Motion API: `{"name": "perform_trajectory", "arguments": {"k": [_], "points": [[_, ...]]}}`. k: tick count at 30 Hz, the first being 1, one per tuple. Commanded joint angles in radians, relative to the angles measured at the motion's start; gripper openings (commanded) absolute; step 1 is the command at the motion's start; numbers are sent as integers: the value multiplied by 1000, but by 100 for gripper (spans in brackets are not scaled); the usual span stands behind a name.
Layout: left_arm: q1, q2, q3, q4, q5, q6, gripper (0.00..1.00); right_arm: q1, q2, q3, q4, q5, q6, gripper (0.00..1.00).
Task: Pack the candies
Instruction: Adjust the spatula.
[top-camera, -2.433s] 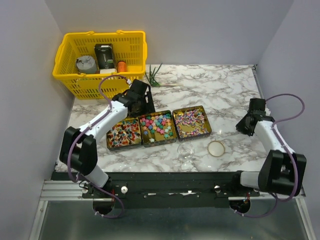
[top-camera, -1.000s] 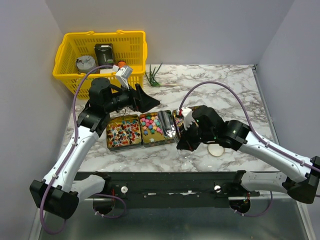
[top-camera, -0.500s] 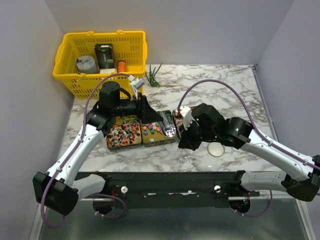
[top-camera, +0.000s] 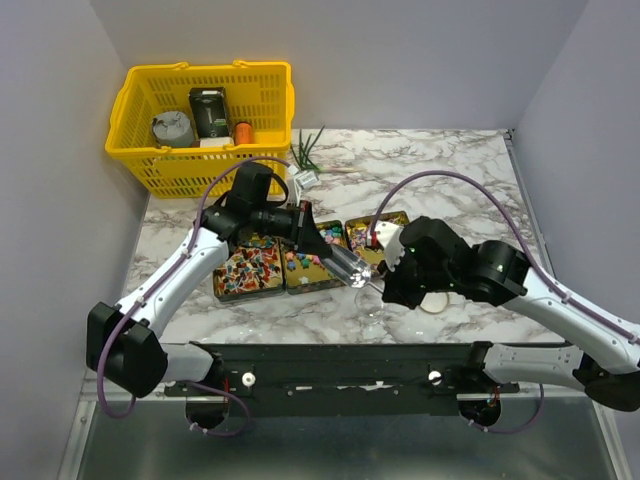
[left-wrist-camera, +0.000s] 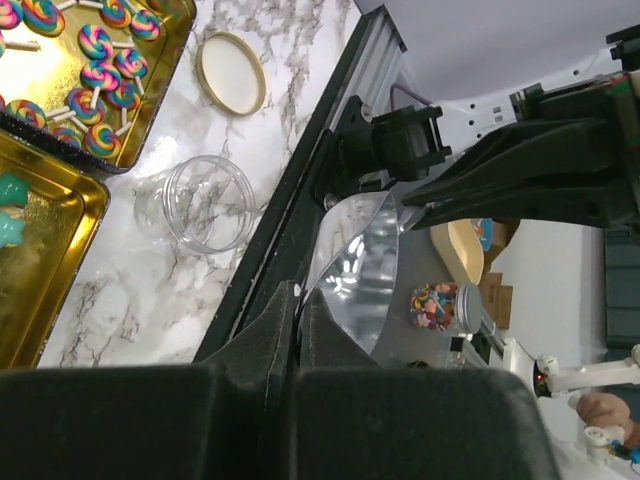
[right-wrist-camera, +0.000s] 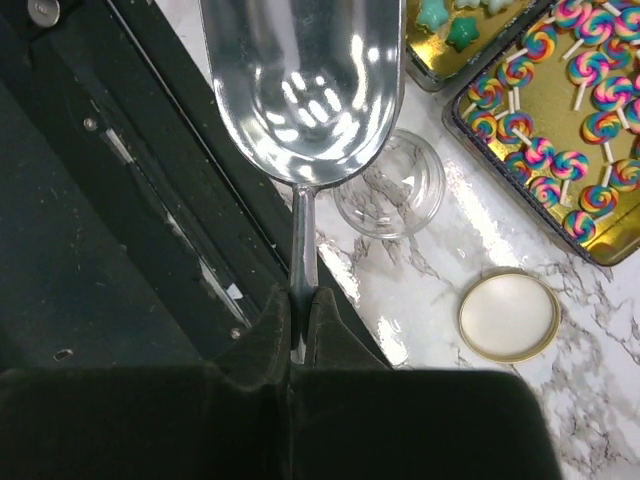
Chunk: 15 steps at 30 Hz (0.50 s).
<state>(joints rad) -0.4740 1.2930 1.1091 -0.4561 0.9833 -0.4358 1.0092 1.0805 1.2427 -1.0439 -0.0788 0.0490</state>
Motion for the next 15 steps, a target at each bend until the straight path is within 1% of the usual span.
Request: {"name": "perform_trajectory", "arguments": {"k": [1,2,4,5,6,7,10,13,15], "points": [[-21,12,55,-17,-44,-44,0,9,-77,-20,123,73,58,18],[-21,17,60,0,-54,-119,0,9,-92,-41,142,105,75,43],[-21,25,75,31,-60,-187,0,9,-137,-77,186,135,97,63],[-21,35,81,39,-60,-237,0,9,-151,-113,200,163,104,82],[-21,40,86,43,-58,-266,0,9,-172,-130,211,189,107,93],[-21,45,93,51,-58,-288,0,9,-215,-155,241,229,104,100],[-21,60,118,5,-58,-328,0,9,-284,-227,295,298,80,100],[-21,66,126,-21,-61,-363,0,9,-304,-232,289,316,46,98],[-21,74,132,-45,-69,-360,0,8,-292,-220,291,304,29,87]]}}
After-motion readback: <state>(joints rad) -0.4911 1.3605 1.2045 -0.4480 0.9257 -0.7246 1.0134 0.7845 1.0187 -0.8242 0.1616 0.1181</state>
